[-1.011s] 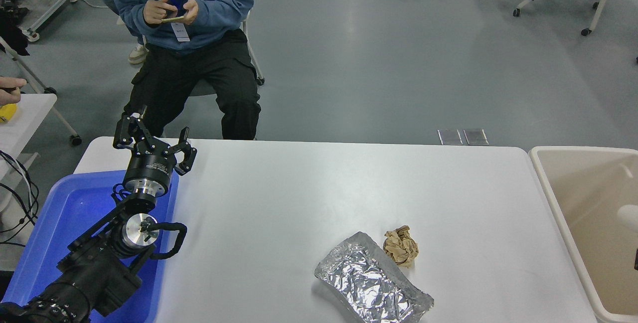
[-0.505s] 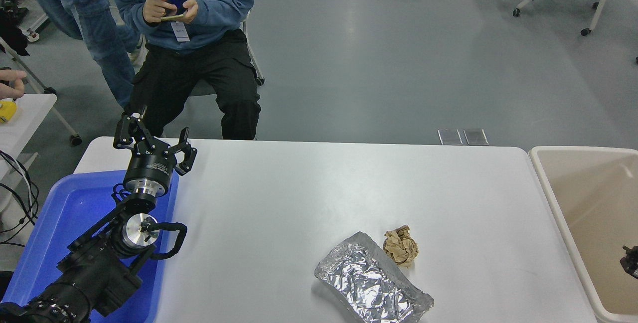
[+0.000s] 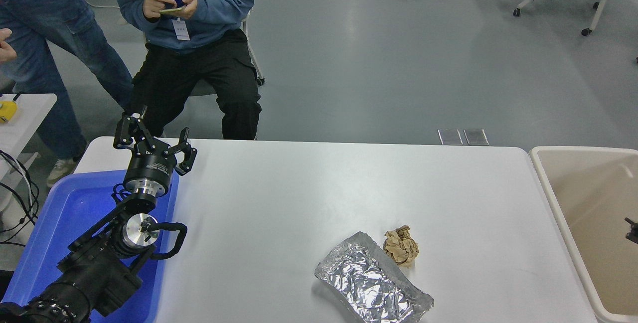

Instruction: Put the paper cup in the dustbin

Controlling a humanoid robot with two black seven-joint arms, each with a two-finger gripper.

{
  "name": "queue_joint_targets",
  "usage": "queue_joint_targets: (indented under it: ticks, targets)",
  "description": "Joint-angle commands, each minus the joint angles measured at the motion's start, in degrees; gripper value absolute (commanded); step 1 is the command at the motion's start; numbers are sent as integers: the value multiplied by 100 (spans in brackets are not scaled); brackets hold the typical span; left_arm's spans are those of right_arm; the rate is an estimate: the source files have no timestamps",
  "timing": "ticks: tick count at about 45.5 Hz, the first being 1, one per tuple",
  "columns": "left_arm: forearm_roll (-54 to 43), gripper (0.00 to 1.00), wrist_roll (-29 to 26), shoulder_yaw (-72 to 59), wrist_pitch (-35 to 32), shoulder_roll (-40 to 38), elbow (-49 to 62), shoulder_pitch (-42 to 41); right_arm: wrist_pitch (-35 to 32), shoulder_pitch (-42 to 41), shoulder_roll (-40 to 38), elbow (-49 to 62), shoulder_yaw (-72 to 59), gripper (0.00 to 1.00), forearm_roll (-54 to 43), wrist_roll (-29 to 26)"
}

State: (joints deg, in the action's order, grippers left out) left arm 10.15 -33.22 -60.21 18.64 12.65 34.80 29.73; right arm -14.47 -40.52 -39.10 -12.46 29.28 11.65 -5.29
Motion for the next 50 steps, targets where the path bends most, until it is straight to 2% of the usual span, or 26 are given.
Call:
queue_joint_targets:
  ticks: [1,12,18,25,40,50]
  targets:
    - [-4,100,-9,0,0,0,1,-2,-663,-404,-800,-1073,122,99,4,151]
    - [5,100,-9,0,0,0,-8,-2,-654,-738,-1126,-2805,465,99,-22,159]
    - [5,100,-9,0,0,0,-8,-2,-575,-896,-1038,-3315,491,99,-496,247]
    - [5,100,-9,0,0,0,-8,-2,-391,-887,-511,-3412,658,99,-1094,687]
    - [-4,100,-9,0,0,0,-8,-2,523,-721,789,-3984,1133,99,-1095,705]
    - [5,100,-9,0,0,0,-8,-2,691,-466,1712,-3896,1396,99,-1112,713]
